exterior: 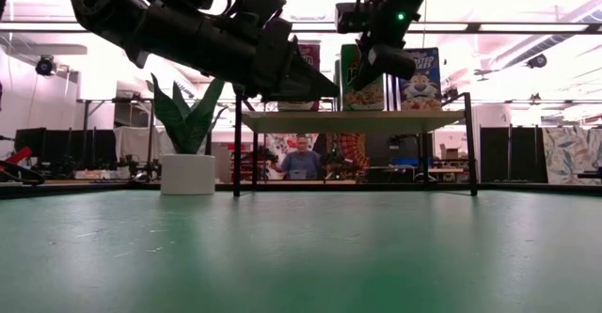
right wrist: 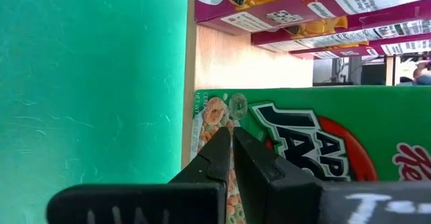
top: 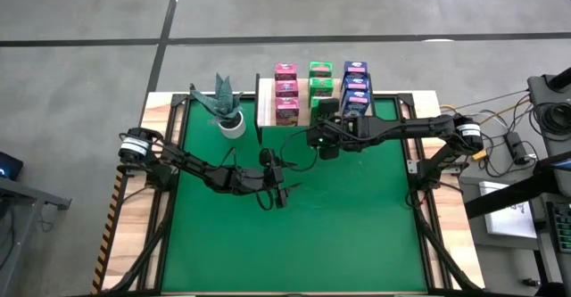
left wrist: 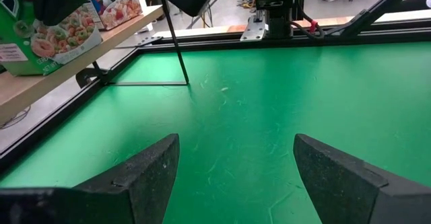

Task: Stack cereal on shelf
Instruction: Put the green cereal box aligned with the other green cereal boxes on the shelf

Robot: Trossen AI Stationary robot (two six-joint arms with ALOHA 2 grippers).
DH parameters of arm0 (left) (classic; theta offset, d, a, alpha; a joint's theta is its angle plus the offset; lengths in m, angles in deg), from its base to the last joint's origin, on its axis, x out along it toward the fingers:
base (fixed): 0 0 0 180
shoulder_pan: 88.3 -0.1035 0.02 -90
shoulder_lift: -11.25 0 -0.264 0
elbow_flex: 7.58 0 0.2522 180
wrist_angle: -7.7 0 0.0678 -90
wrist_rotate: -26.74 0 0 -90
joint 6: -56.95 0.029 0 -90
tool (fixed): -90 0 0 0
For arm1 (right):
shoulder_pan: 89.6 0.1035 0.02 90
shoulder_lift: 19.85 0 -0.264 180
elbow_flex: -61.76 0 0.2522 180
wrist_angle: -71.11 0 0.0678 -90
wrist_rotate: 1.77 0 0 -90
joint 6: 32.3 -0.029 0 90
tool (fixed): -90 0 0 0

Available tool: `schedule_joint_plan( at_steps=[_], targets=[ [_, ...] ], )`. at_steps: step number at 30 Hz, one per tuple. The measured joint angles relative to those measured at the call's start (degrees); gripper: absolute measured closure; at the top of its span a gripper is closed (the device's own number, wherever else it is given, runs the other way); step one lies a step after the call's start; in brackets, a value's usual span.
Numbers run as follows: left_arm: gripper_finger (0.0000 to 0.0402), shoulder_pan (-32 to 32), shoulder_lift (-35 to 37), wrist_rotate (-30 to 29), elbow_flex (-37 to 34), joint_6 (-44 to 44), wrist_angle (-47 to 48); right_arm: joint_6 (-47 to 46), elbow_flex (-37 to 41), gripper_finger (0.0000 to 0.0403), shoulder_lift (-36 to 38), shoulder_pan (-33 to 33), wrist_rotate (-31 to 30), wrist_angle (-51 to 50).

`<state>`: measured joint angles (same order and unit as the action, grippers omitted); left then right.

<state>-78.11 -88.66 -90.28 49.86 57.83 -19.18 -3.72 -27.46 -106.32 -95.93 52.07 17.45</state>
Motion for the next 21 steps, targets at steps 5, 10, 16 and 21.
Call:
schedule_joint_plan(
  at_steps=[5,10,16,21],
  targets=[
    [0.0127,0.0,0.0,0.0,0.0,0.0,0.0,0.2,0.0,0.0394,0.0,-0.4,0.0,0.0],
    [0.0127,0.0,0.0,0.0,0.0,0.0,0.1,0.0,0.0,0.0394,0.1,0.6,0.0,-0.5],
    [0.0127,0.0,0.0,0.0,0.0,-0.1,0.8,-1.0,0.0,0.0394,0.9,3.1,0.0,-1.6],
    [0.0127,0.1,0.0,0.0,0.0,-0.1,0.9,-4.4,0.3,0.0394,4.4,5.5,2.2,-2.2]
  ],
)
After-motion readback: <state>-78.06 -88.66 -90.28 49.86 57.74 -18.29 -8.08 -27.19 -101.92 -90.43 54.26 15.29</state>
